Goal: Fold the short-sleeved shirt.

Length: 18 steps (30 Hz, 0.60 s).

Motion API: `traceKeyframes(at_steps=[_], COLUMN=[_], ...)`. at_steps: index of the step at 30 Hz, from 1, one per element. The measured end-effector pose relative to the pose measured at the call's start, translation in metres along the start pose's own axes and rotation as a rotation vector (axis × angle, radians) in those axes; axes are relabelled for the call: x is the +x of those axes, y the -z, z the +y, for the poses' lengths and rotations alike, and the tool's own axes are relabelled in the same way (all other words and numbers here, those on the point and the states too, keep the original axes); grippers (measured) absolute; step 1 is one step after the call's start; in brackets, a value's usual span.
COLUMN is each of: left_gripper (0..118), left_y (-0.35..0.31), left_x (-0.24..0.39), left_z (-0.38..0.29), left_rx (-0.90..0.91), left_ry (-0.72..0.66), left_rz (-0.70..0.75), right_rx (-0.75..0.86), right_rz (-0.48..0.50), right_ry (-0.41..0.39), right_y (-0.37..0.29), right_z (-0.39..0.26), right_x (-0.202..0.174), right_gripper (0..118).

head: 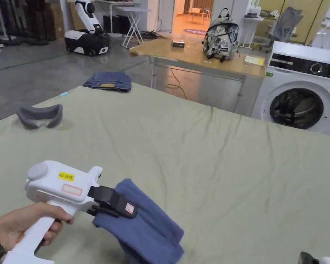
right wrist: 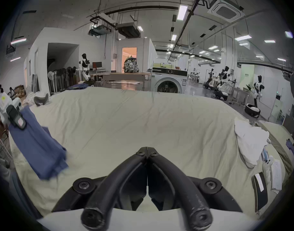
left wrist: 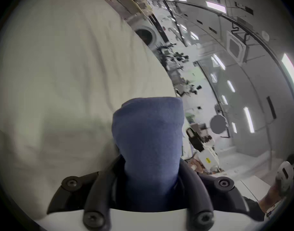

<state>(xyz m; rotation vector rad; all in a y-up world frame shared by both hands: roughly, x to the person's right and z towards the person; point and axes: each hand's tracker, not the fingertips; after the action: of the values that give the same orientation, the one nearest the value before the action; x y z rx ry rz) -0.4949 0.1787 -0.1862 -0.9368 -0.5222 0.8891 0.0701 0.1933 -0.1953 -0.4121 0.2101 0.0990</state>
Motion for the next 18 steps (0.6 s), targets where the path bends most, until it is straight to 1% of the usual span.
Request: traceKeyframes(at_steps=[1,4,6,8,10,11,14,15,16,18], left_gripper=[20,20,20,20,20,20,20,20,20,20], left_y=[-0.024,-0.082,-0.117,-0.144,-0.169,-0.175,-0.193,-0.186,-0.187,-0.181], left_x=[-0.007,-0.021,-0.029,-0.041,-0.050,-0.040,-0.042,-0.031,-0.032,-0.033], left_z=[0.009,0.025,0.032,0.036,0.037,0.029,0.022,0.017,0.013,0.008], left_rx=[0.030,0.094,0.132,0.166,0.187,0.202,0.221,0.224,0.227,0.209], left_ry=[0.002,-0.040,-0.070,-0.108,-0.135,-0.153,-0.171,-0.172,-0.200,-0.211], left_rz=[0.040,0.119,0.197,0.278,0.327,0.357,0.424,0.432,0.466,0.492], right_rx=[-0.006,-0.022,-0.035,-0.045,-0.056,-0.060,-0.070,-0.070,-0.073,-0.076], right_rz=[-0.002,-0.007,-0.010,-0.010,-0.012,-0.011,-0.011,-0.013,-0.012,-0.011], right_ry=[-0.003,0.007,0.013,0.018,0.012,0.011,0.011,0.010,0.008,0.005], right_y=[0.001,0.004,0.006,0.007,0.010,0.011,0.013,0.014,0.014,0.015], right_z=[-0.001,-0.006,-0.008,-0.011,-0.013,-0.014,-0.015,-0.015,-0.014,-0.014], right_x=[0.000,0.000,-0.001,-0.003,-0.005,-0.005,-0.007,-0.008,-0.009,-0.010], right_gripper=[0,0,0,0,0,0,0,0,0,0])
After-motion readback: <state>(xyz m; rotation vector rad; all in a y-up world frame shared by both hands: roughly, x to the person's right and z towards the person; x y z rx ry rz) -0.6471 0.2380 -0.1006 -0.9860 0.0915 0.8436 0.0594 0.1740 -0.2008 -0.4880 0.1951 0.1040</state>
